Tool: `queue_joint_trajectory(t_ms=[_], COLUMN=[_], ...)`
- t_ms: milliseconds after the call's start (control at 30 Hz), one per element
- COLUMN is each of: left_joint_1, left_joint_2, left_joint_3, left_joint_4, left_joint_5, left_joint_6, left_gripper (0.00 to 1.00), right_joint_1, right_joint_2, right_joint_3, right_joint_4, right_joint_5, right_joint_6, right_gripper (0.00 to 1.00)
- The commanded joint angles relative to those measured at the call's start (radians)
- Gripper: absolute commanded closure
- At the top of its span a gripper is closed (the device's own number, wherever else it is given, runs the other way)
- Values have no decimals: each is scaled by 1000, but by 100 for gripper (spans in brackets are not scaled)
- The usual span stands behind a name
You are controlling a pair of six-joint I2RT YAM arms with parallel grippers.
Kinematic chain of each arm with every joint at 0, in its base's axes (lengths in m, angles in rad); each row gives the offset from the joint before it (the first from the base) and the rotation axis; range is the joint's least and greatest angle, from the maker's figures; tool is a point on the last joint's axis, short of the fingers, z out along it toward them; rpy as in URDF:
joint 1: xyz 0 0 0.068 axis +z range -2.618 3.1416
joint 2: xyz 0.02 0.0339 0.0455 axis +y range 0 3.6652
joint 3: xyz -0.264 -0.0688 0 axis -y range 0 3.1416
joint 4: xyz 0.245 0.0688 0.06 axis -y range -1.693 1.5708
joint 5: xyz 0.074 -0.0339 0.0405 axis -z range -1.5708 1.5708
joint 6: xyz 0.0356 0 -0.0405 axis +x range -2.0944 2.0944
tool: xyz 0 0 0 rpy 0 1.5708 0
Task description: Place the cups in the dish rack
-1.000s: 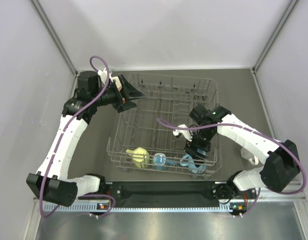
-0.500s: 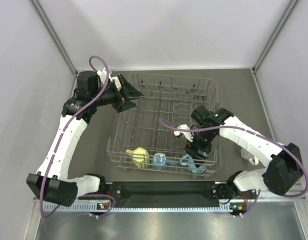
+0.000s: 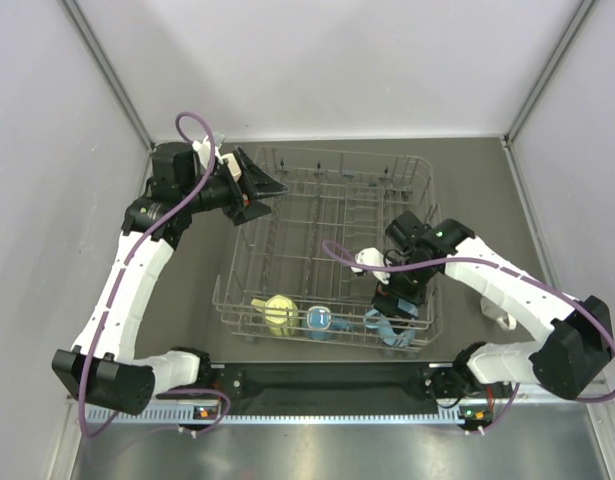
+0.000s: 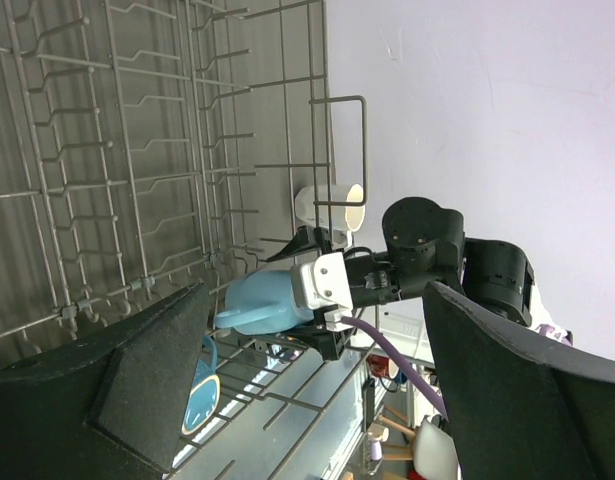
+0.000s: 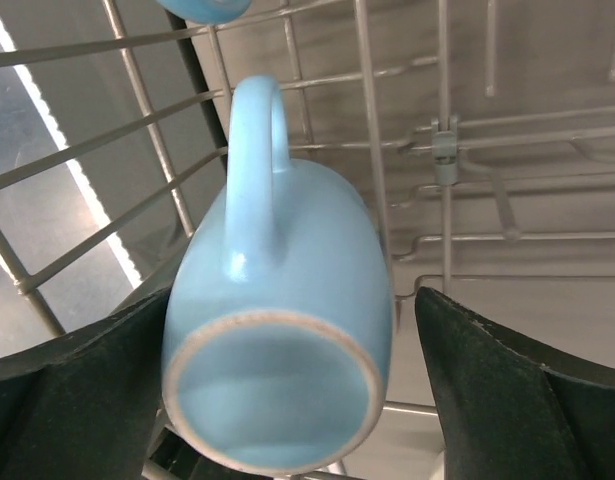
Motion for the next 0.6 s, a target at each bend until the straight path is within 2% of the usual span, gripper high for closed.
queue_joint_trajectory(t_ms=[0,567], left_joint_1=[6,6], left_joint_2=[-28,-47], left_joint_3=[38,39], left_joint_4=[17,-4], left_joint_5=[-13,-33], left_joint_6=[0,2], left_gripper=[8,8], right_joint_1=[6,21], right_joint_2=[-32,-49], right_joint_3=[27,104], right_joint_4=[38,11], right_joint_5=[7,-100], right_joint_6=[-23,-38], right_gripper=[0,0])
